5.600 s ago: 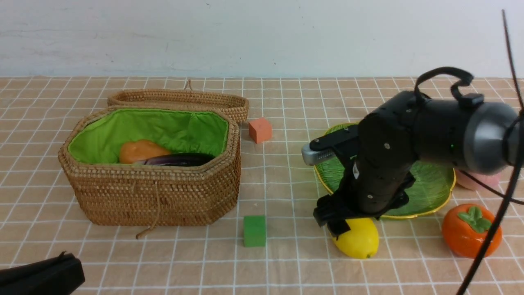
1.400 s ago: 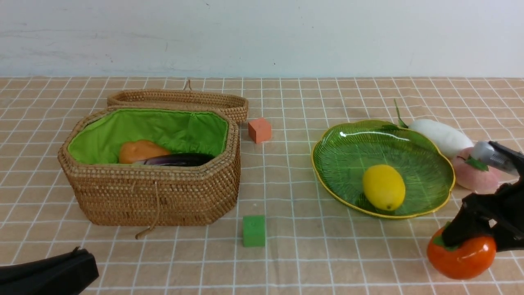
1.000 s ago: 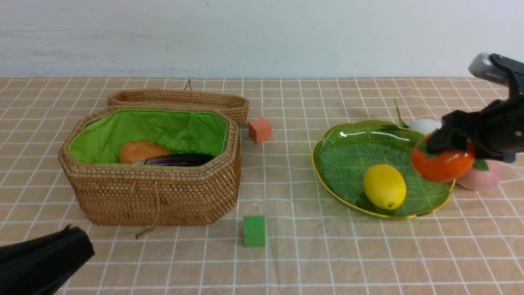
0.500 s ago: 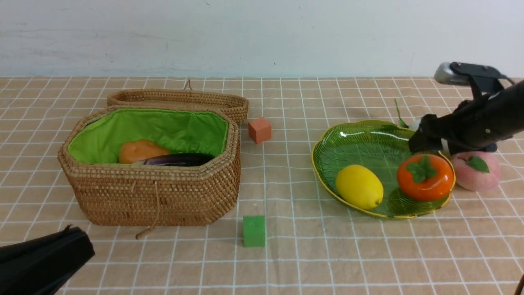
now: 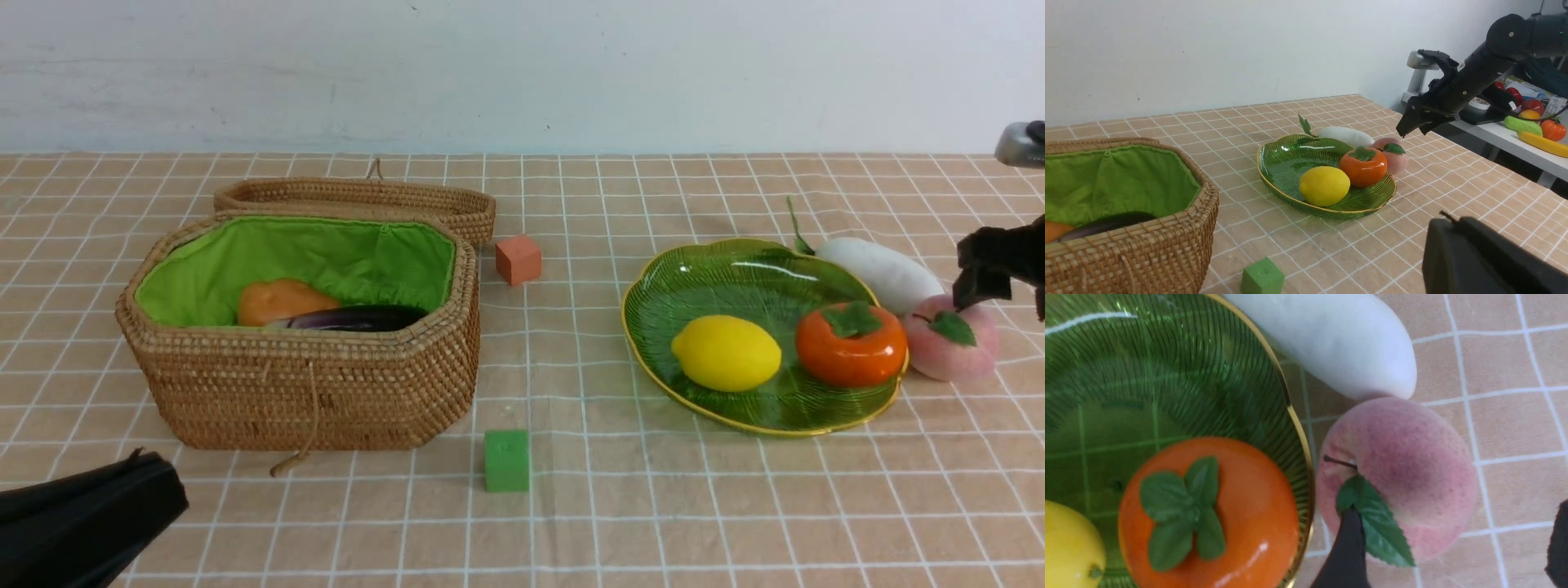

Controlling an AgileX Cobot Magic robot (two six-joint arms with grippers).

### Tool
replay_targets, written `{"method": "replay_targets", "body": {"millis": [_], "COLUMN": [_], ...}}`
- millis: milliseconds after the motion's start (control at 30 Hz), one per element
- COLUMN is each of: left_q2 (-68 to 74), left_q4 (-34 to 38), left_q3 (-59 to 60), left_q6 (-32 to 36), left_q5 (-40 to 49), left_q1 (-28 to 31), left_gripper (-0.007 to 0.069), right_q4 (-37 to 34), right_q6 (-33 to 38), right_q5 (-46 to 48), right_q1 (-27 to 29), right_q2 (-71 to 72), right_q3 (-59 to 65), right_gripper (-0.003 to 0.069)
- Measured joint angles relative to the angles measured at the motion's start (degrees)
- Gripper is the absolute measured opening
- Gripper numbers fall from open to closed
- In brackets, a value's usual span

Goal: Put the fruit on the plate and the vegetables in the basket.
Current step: Grab a peach with your right arm and put it on the plate on the right

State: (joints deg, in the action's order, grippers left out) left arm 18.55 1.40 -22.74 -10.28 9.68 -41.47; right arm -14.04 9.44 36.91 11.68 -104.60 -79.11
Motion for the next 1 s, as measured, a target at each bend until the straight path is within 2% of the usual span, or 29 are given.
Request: {"method": "replay_targets", "body": {"millis": [167, 633, 833, 1000], "left_q2": [0.8, 1.1, 1.1, 1.1], "left_q4": [-0.4, -1.0, -1.4, -1.4], "left_q3": [0.0, 0.0, 0.0, 0.0], "left_q6": [0.0, 0.0, 0.0, 0.0], "left_q5": [0.1, 0.3, 0.3, 0.3], "left_q1": [0.0, 0.0, 0.0, 0.0], "left_gripper": [-0.0007, -0.0006, -0.0006, -0.0006], "right_q4": [-3.8, -1.1, -1.1, -0.3], "right_q6": [-0.2, -1.7, -1.7, -1.7], "right_q5": [-1.9, -1.9, -1.9, -0.4], "right_q1": [0.2, 0.3, 0.3, 0.3], "right_q2": [-4.2, -9.9, -10.0, -9.4], "right_q3": [-2.5, -4.9, -5.0, -5.0], "right_gripper": [0.0599, 0.0597, 0.0553, 0.0553]}}
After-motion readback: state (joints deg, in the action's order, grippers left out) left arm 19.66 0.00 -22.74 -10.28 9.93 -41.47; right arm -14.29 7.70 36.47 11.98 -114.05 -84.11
